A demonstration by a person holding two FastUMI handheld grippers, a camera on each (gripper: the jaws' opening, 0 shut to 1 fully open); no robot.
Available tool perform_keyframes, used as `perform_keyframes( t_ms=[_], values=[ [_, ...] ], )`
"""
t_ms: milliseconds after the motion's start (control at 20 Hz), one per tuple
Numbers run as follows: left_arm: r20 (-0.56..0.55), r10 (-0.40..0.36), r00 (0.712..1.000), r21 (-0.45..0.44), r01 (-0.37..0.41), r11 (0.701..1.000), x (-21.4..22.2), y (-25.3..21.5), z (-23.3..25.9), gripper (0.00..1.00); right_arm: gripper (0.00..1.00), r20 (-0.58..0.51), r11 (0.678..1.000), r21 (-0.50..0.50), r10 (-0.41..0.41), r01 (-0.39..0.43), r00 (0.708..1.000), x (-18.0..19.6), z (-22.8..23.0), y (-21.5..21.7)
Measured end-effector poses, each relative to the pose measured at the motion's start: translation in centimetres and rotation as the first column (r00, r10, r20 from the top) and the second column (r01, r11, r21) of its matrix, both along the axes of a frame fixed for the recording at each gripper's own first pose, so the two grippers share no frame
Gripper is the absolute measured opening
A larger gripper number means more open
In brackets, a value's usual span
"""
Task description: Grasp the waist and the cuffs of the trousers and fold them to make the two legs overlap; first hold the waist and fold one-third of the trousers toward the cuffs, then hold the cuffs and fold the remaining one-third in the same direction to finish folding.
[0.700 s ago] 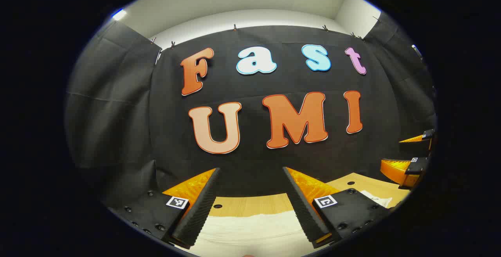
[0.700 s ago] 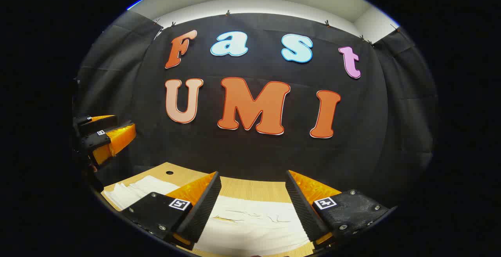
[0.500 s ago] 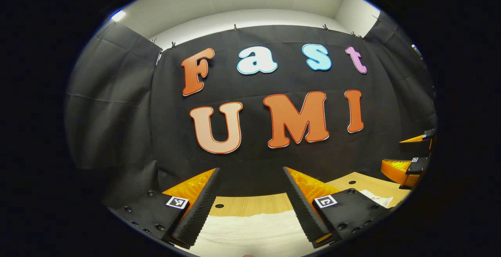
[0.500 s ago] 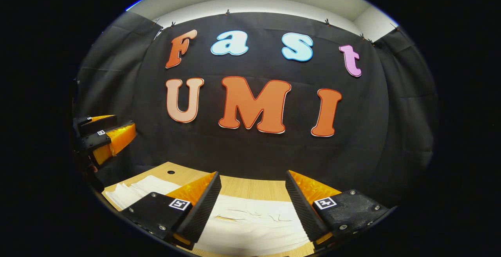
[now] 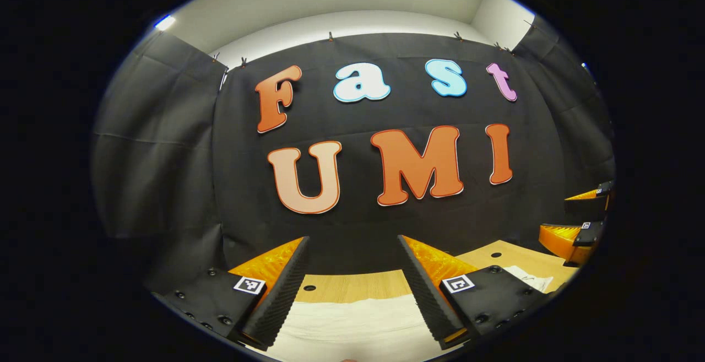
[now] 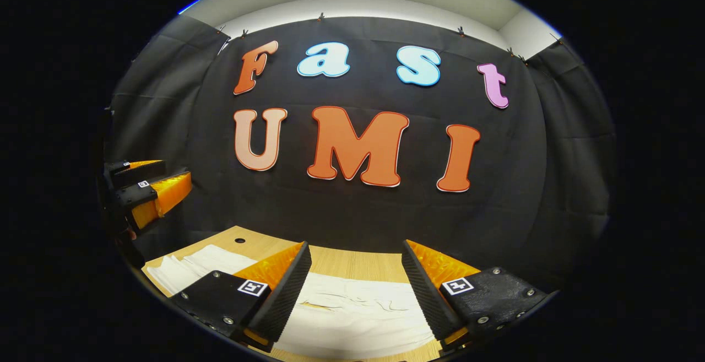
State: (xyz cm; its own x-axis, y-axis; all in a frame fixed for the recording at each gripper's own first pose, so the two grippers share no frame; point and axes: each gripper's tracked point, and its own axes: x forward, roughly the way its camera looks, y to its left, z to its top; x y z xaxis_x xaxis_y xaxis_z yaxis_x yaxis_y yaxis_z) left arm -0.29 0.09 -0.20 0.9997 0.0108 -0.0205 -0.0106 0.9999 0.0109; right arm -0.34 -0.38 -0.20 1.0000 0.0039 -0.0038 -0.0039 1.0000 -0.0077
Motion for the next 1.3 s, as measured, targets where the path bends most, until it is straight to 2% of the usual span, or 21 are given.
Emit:
perform_keyframes(
  t_ms=[200,450,700,900,1150,1300],
  values=[
    [-0.008,0.004,1.0,-0.008,-0.004,1.0,0.2,0.3,-0.2,1.0,0.99,-0.008,1.0,0.009,-0.004,0.004,1.0,0.3,-0.1,-0.1],
    [-0.08,0.008,0.997,-0.036,-0.011,0.999,0.5,1.5,-2.7,1.0,0.99,-0.053,0.999,0.036,-0.01,0.012,0.999,0.4,-1.3,-0.6],
    [-0.181,0.013,0.983,-0.061,-0.024,0.998,0.5,3.2,-5.9,1.0,0.99,-0.154,0.994,0.106,-0.014,0.031,0.988,0.8,-4.1,-1.4],
    [-0.303,0.016,0.953,-0.088,-0.044,0.995,0.4,5.0,-9.9,1.0,0.99,-0.273,0.971,0.233,0.011,0.054,0.962,1.0,-7.3,-0.9],
    [-0.415,0.02,0.91,-0.12,-0.076,0.99,-0.4,8.0,-14.0,1.0,0.98,-0.37,0.95,0.288,-0.008,0.123,0.929,1.1,-10.3,-1.8],
    [-0.512,0.029,0.858,-0.108,-0.098,0.989,-0.9,10.0,-17.6,1.0,0.98,-0.434,0.931,0.319,-0.021,0.176,0.901,1.3,-12.1,-2.3]
  ],
)
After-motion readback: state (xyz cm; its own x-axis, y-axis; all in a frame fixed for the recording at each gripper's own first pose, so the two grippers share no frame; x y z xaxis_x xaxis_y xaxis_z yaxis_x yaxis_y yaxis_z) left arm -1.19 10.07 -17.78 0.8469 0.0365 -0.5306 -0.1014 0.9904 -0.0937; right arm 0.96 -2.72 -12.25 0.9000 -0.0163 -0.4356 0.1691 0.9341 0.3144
